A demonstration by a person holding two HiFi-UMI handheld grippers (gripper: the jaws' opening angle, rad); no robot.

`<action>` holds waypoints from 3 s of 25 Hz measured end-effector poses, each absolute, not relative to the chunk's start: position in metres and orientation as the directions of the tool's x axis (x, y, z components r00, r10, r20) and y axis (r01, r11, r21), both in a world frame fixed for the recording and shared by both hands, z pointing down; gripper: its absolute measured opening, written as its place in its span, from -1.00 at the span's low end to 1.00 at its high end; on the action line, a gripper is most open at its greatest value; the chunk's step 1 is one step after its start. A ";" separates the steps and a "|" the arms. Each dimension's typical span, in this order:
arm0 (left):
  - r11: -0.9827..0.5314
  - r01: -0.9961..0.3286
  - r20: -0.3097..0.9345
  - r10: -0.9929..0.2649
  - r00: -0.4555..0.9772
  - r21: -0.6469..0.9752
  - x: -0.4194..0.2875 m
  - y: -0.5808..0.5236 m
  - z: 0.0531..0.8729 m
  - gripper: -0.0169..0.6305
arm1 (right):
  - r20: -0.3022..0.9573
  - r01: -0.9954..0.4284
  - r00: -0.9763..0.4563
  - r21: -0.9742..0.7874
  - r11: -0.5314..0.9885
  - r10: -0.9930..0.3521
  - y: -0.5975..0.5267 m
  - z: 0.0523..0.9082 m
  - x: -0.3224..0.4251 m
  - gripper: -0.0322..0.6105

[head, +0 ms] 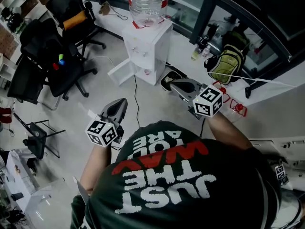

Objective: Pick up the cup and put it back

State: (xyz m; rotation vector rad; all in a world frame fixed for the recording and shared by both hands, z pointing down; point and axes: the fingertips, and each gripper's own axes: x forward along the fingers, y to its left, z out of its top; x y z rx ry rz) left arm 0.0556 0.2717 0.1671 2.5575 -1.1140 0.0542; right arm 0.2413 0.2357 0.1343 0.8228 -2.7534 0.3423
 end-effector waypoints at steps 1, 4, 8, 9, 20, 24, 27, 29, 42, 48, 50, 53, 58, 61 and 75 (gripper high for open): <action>-0.630 -0.717 0.172 -0.703 0.690 0.298 0.059 0.270 0.166 -0.92 | 0.298 -0.559 -0.812 -0.152 0.815 -0.501 0.235 0.133 0.244 -0.79; -0.632 -0.717 0.175 -0.702 0.690 0.293 0.072 0.263 0.163 -0.92 | 0.294 -0.547 -0.819 -0.145 0.824 -0.492 0.236 0.130 0.257 -0.79; -0.641 -0.708 0.179 -0.691 0.700 0.295 0.107 0.253 0.164 -0.92 | 0.306 -0.537 -0.821 -0.122 0.835 -0.483 0.237 0.133 0.289 -0.79; -0.644 -0.705 0.180 -0.687 0.704 0.297 0.117 0.250 0.164 -0.92 | 0.311 -0.537 -0.820 -0.123 0.835 -0.481 0.237 0.135 0.299 -0.79; -0.651 -0.679 0.198 -0.656 0.728 0.341 0.160 0.203 0.182 -0.92 | 0.338 -0.565 -0.805 -0.184 0.804 -0.488 0.190 0.163 0.349 -0.79; -0.652 -0.663 0.184 -0.648 0.739 0.369 0.132 0.160 0.195 -0.92 | 0.362 -0.567 -0.798 -0.180 0.804 -0.482 0.152 0.174 0.316 -0.79; -0.677 -0.631 0.169 -0.620 0.766 0.377 0.100 0.118 0.205 -0.92 | 0.381 -0.571 -0.789 -0.161 0.805 -0.483 0.114 0.179 0.275 -0.79; -0.693 -0.609 0.173 -0.595 0.785 0.385 0.072 0.083 0.212 -0.92 | 0.378 -0.577 -0.785 -0.160 0.801 -0.490 0.085 0.179 0.243 -0.79; -0.768 -0.509 0.182 -0.477 0.860 0.390 0.002 -0.099 0.217 -0.92 | 0.412 -0.608 -0.764 -0.206 0.766 -0.496 -0.068 0.184 0.153 -0.79; -0.714 -0.572 0.200 -0.542 0.817 0.404 0.048 -0.129 0.240 -0.92 | 0.421 -0.514 -0.811 -0.183 0.838 -0.406 -0.109 0.203 0.186 -0.79; -0.666 -0.627 0.215 -0.597 0.773 0.404 0.075 -0.139 0.254 -0.92 | 0.421 -0.433 -0.845 -0.175 0.884 -0.331 -0.120 0.219 0.205 -0.79; -0.554 -0.707 0.238 -0.687 0.687 0.441 0.122 -0.147 0.278 -0.92 | 0.415 -0.334 -0.880 -0.195 0.922 -0.231 -0.134 0.249 0.242 -0.79; -0.433 -0.771 0.321 -0.729 0.605 0.467 0.162 -0.139 0.301 -0.92 | 0.389 -0.174 -0.919 -0.270 0.947 -0.057 -0.140 0.280 0.258 -0.79; -0.407 -0.778 0.346 -0.728 0.593 0.478 0.150 -0.130 0.330 -0.92 | 0.369 -0.154 -0.929 -0.298 0.942 -0.036 -0.129 0.308 0.241 -0.79; -0.474 -0.750 0.303 -0.711 0.635 0.462 0.037 -0.161 0.631 -0.92 | 0.381 -0.208 -0.920 -0.284 0.936 -0.089 -0.119 0.582 0.100 -0.79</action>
